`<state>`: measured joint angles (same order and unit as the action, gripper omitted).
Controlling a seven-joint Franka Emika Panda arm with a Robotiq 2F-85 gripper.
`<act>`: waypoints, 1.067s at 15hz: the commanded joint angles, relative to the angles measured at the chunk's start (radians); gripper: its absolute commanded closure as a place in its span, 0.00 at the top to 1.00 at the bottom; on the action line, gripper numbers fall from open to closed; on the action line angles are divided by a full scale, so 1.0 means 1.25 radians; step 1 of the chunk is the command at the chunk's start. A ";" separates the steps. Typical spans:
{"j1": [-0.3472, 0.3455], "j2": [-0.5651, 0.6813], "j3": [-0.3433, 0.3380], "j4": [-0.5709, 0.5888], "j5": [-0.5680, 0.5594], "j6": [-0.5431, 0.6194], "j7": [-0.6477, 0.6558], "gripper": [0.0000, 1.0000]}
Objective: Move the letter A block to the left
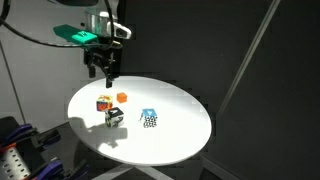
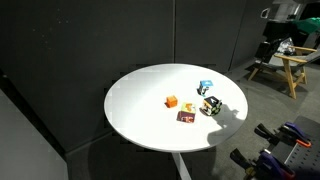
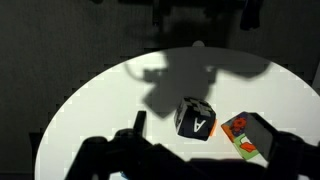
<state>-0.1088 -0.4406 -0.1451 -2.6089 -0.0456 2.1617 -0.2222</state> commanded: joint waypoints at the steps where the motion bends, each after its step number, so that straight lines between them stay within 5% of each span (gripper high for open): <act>1: -0.003 -0.045 -0.011 -0.029 -0.002 0.006 -0.009 1.00; 16: 0.004 -0.148 -0.016 -0.025 0.007 -0.078 -0.009 1.00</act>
<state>-0.1087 -0.5743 -0.1602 -2.6468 -0.0441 2.1325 -0.2237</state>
